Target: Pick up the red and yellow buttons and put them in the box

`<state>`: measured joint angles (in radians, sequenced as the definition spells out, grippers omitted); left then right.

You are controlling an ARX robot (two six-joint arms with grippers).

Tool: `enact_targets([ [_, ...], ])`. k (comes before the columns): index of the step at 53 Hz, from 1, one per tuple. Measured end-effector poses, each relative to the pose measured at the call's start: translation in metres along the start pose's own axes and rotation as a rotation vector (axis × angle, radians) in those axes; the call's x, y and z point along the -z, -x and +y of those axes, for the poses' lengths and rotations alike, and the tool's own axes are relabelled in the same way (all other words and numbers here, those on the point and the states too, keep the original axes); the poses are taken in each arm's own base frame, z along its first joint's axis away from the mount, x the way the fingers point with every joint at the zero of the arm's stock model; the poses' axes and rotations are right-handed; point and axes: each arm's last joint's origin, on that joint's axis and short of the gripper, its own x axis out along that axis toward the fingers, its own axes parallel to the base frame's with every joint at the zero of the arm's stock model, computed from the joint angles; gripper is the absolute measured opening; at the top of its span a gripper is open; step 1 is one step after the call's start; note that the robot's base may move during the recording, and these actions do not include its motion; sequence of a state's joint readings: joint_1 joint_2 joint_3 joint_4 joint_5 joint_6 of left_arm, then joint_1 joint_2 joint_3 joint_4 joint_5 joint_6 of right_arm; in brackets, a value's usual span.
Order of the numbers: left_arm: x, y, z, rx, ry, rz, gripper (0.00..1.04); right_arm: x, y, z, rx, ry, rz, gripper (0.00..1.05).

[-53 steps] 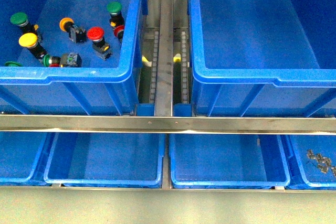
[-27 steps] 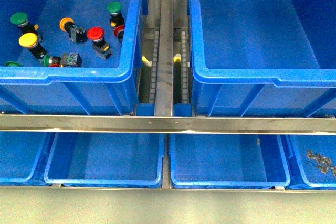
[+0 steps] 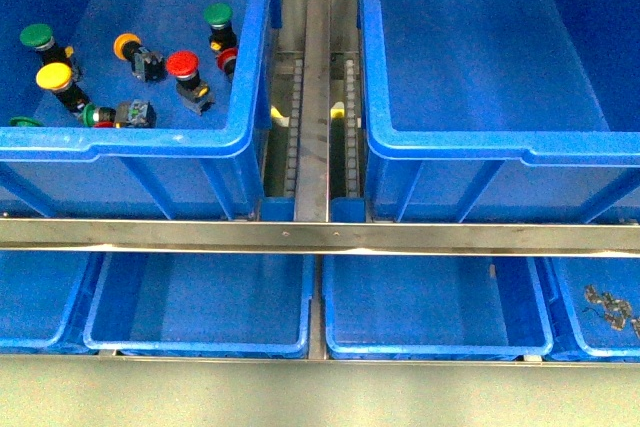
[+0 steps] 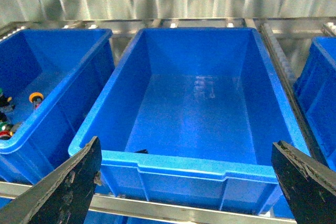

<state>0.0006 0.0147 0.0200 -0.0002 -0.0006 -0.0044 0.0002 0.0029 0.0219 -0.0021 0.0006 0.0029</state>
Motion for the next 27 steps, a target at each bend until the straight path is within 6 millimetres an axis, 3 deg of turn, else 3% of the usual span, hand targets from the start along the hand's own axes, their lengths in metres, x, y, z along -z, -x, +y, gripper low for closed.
enact_targets([
  [6,0.0,0.0,0.0,-0.001,0.005,0.003,0.97,0.0,0.0,0.0,0.0,0.0,0.0,0.98],
  [12,-0.003,-0.007,0.0,-0.106,0.181,0.403,0.97,0.0,0.0,0.0,0.002,0.0,0.0,0.98],
  [19,-0.024,-0.045,0.013,-0.143,0.284,0.523,0.97,0.0,0.0,0.0,0.0,0.0,0.0,0.98],
  [27,-0.046,-0.093,0.036,-0.112,0.184,0.505,0.97,0.0,0.0,0.0,0.0,0.0,0.0,0.98],
])
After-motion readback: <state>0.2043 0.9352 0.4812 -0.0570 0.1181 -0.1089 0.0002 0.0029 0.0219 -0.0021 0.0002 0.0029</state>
